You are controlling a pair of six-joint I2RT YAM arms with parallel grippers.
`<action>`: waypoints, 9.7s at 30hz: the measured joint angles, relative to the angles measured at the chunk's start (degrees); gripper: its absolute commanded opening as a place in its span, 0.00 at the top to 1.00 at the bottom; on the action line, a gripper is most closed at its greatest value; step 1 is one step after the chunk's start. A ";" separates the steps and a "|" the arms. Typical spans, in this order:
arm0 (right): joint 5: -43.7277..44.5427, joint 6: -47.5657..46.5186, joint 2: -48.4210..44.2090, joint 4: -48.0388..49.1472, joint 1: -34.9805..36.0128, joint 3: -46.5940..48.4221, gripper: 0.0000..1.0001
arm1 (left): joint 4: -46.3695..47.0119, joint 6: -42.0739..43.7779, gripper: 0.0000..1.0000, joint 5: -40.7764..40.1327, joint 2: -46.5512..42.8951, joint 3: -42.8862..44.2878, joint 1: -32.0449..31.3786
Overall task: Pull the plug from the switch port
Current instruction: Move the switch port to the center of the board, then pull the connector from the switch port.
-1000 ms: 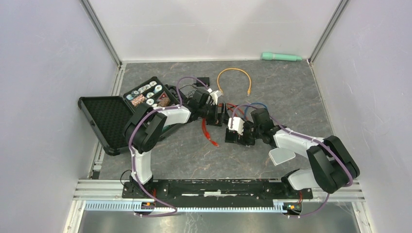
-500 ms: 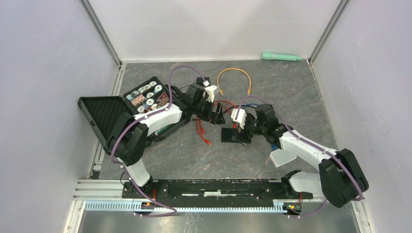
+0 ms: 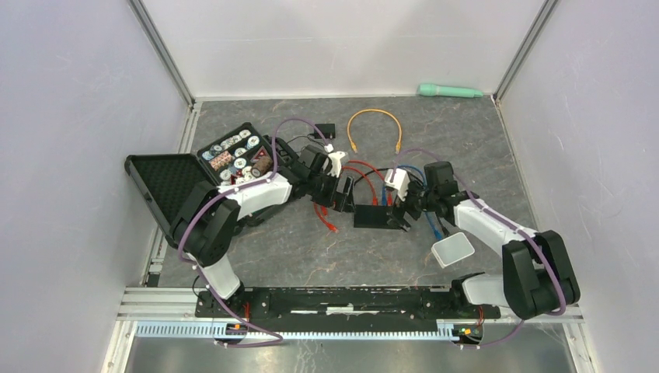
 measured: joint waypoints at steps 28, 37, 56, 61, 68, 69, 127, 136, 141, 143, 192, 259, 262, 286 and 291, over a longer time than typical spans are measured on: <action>-11.96 -18.75 13.09 -21.59 -13.18 12.92 0.07 | 3.82 -5.40 0.00 0.66 3.28 -2.23 -5.35; -10.23 -15.69 1.95 -17.09 -11.96 5.95 0.07 | 3.91 -3.08 0.01 1.86 6.78 7.74 -5.03; 3.63 -3.37 2.62 -3.98 -6.56 -2.43 0.13 | 13.90 -6.88 0.13 11.91 13.51 4.22 -4.70; 7.54 -2.01 5.03 -3.63 -6.54 -0.31 0.13 | 21.44 -11.82 0.14 14.97 13.51 0.26 -4.17; 10.91 -0.52 10.73 -3.89 -6.93 5.35 0.14 | 28.15 -18.08 0.16 16.41 13.53 -2.91 -4.22; 11.21 -0.33 11.58 -3.87 -7.08 6.19 0.14 | 28.50 -18.86 0.16 16.39 13.60 -2.99 -4.46; 2.23 14.82 1.90 4.28 -4.09 -2.89 0.03 | 17.27 -13.38 0.10 7.39 7.54 0.79 -4.83; -1.51 17.22 2.10 5.09 -3.82 -3.52 0.02 | 18.03 -13.00 0.12 7.48 11.72 0.79 -4.81; -3.02 17.20 4.63 4.31 -3.74 -2.91 0.02 | 19.41 -13.05 0.12 7.78 12.07 0.63 -4.85; -3.61 17.22 5.75 4.04 -3.72 -2.38 0.02 | 20.28 -13.09 0.12 8.02 12.15 0.35 -4.83; -2.43 14.47 13.81 -5.49 -5.73 7.89 0.02 | 51.65 -36.33 0.09 13.27 16.61 -9.25 -6.43; 7.96 15.89 5.97 1.01 -3.78 0.13 0.69 | 49.24 -32.20 0.16 12.52 13.60 -6.97 -1.03; 7.17 15.58 5.95 1.77 -4.02 -0.13 0.70 | 45.59 -30.36 0.23 12.57 13.60 -4.92 -0.55; 4.66 15.17 6.58 3.10 -6.38 -0.26 0.71 | 35.41 -27.96 0.52 16.39 23.58 5.35 -1.09; 4.31 15.17 6.88 3.15 -6.38 -0.26 0.71 | 35.30 -28.50 0.55 17.88 24.96 6.49 -1.44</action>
